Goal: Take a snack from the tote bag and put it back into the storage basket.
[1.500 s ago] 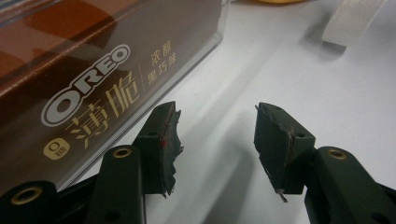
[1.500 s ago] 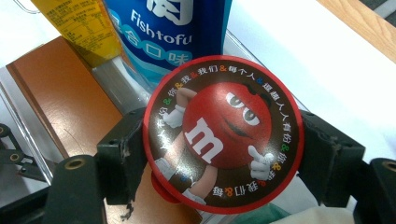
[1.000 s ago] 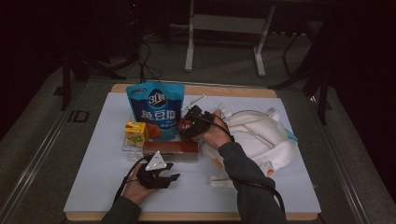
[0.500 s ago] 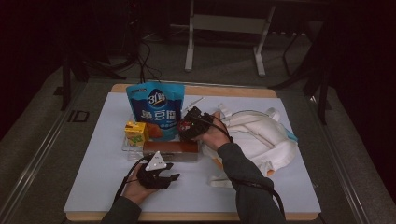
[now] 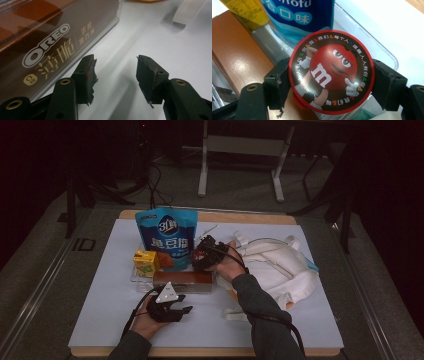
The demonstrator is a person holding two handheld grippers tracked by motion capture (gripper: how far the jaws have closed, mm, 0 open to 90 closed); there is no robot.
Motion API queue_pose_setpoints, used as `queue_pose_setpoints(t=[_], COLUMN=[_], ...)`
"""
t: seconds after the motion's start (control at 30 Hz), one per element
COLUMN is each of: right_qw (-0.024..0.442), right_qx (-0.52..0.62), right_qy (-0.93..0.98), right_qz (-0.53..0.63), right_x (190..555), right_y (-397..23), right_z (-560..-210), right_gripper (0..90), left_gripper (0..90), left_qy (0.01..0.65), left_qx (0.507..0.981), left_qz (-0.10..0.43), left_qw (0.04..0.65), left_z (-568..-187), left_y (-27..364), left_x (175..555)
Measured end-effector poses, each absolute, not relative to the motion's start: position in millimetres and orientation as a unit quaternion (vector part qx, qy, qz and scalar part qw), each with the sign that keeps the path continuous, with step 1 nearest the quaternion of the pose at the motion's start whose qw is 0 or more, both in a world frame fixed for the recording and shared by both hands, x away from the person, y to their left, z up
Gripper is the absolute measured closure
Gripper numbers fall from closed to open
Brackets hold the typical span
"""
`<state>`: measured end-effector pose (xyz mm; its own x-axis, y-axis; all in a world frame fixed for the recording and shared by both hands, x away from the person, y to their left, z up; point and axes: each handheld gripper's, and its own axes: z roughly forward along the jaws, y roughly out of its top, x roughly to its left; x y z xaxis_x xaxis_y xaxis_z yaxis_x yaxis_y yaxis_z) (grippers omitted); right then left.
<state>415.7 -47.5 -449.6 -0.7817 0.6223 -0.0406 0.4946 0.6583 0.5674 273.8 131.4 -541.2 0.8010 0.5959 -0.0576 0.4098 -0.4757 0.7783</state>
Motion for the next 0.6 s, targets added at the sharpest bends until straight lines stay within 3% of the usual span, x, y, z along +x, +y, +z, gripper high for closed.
queue_pose_setpoints(t=[0.6], right_qw=[0.112], right_qx=[0.325], right_qy=[0.900], right_qz=[0.268], right_x=[412.1], right_y=[-48.0], right_z=[-456.7], right_gripper=[25.2], left_gripper=[48.8], left_qy=[0.295], left_qx=[0.853], left_qz=[0.111], left_qw=[0.416], left_z=[-541.2], left_y=[131.2], left_x=[273.9])
